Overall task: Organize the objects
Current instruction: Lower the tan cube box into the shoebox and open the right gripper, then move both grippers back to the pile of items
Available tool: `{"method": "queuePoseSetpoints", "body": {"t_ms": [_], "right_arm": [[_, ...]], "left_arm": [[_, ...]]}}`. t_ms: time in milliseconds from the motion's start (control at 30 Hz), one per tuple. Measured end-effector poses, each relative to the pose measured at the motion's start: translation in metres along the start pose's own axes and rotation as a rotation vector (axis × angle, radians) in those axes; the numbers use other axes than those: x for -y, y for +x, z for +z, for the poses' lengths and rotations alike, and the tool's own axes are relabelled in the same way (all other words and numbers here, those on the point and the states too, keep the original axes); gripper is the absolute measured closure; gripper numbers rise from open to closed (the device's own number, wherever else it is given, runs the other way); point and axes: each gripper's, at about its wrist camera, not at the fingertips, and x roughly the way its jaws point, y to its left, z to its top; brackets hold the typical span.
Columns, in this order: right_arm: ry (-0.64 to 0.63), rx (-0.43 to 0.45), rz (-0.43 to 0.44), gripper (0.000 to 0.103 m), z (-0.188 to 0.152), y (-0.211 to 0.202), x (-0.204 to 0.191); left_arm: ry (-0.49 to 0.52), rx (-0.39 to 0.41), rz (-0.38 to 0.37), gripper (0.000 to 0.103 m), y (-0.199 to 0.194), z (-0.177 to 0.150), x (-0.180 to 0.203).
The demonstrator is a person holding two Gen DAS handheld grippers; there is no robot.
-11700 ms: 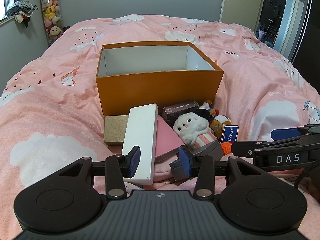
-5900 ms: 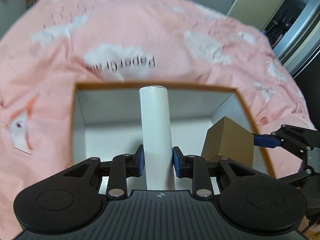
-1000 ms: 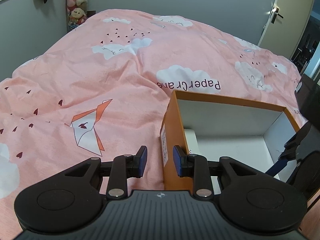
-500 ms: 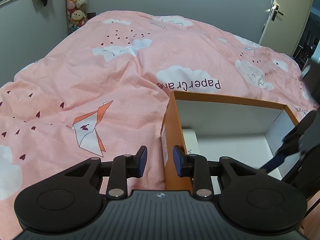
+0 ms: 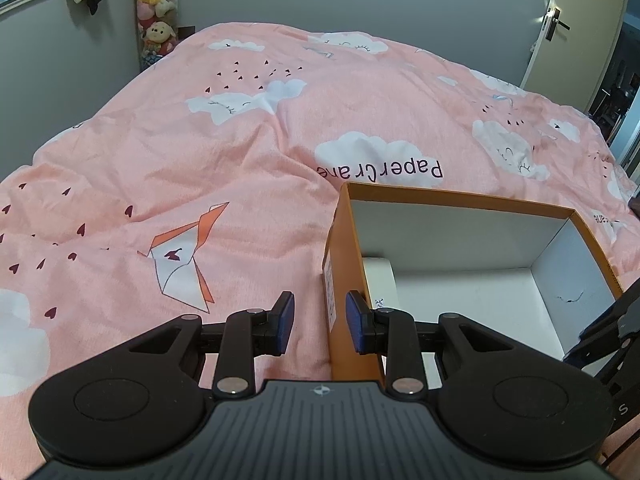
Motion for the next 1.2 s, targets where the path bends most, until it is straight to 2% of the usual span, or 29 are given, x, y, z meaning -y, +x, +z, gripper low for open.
{"method": "queuePoseSetpoints", "body": {"t_ms": [33, 200, 367, 600, 733, 867, 1033, 1100, 1200], "right_arm": [[-0.152, -0.036, -0.064, 0.042, 0.0, 0.002, -0.002], [-0.148, -0.029, 0.025, 0.041, 0.004, 0.015, -0.008], [-0.136, 0.006, 0.075, 0.037, 0.005, 0.002, -0.007], [-0.045, 0.038, 0.104, 0.067, 0.003, 0.007, 0.01], [-0.002, 0.037, 0.143, 0.073, -0.001, 0.02, 0.014], [0.009, 0.043, 0.194, 0.085, -0.002, 0.027, 0.01], [-0.007, 0.047, 0.223, 0.086, 0.002, 0.036, 0.0], [-0.049, 0.038, 0.191, 0.085, 0.002, 0.037, -0.004], [-0.051, 0.049, 0.191, 0.085, 0.0, 0.037, -0.005]], "left_arm": [[-0.002, -0.002, -0.002, 0.069, 0.0, 0.0, 0.0], [-0.015, -0.015, 0.0, 0.069, 0.0, -0.001, -0.003], [-0.027, -0.014, -0.004, 0.069, 0.0, -0.001, -0.005], [-0.049, -0.012, -0.012, 0.069, -0.004, -0.004, -0.009], [-0.066, -0.009, -0.007, 0.069, -0.007, -0.006, -0.012], [-0.078, -0.005, 0.001, 0.069, -0.01, -0.007, -0.015], [-0.082, -0.002, 0.006, 0.069, -0.013, -0.009, -0.016], [-0.081, 0.0, 0.005, 0.069, -0.014, -0.009, -0.016], [-0.081, 0.005, 0.003, 0.069, -0.017, -0.01, -0.016]]}}
